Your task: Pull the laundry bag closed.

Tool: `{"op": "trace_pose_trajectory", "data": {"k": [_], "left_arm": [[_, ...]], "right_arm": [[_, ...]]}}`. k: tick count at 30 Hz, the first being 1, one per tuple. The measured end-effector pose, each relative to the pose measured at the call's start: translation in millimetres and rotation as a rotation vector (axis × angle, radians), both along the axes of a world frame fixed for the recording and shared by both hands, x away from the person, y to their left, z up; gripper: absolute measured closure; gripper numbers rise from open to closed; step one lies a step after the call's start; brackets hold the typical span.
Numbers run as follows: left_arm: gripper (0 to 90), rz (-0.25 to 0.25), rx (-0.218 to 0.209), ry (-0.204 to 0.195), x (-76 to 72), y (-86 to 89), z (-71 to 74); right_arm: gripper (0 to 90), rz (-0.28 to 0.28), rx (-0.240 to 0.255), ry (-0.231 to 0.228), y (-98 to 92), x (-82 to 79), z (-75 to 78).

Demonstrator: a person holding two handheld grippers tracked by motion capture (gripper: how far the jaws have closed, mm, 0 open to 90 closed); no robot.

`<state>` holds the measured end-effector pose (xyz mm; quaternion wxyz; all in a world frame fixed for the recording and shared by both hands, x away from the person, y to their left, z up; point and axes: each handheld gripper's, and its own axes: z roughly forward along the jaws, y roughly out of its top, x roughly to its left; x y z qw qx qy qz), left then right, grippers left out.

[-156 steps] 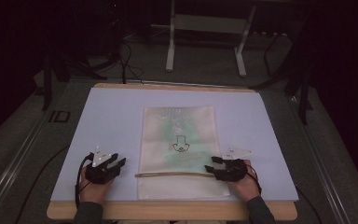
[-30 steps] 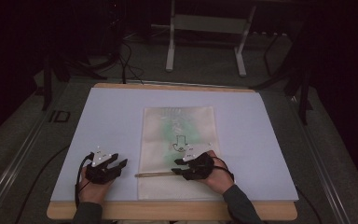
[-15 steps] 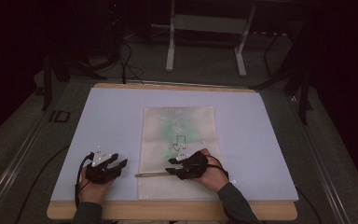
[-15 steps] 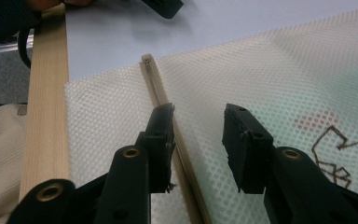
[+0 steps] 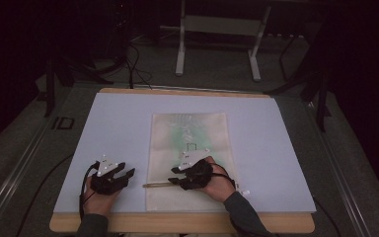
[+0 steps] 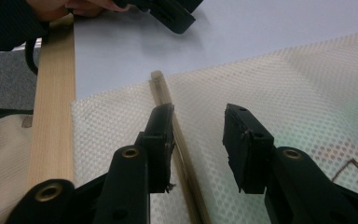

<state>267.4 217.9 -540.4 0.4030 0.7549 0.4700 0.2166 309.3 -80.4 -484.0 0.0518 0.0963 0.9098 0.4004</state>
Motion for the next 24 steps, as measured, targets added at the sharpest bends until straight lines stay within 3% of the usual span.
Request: {"op": "trace_pose_trajectory", "data": {"k": [12, 24], "left_arm": [[52.8, -0.001, -0.004, -0.001, 0.0, 0.1, 0.0], [52.8, -0.002, -0.006, -0.001, -0.1, 0.5, 0.1]], "right_arm": [[62.8, 0.023, -0.006, 0.002, 14.5, 0.3, -0.4], [72.2, 0.043, -0.025, -0.008, 32.5, 0.1, -2.1]]}}
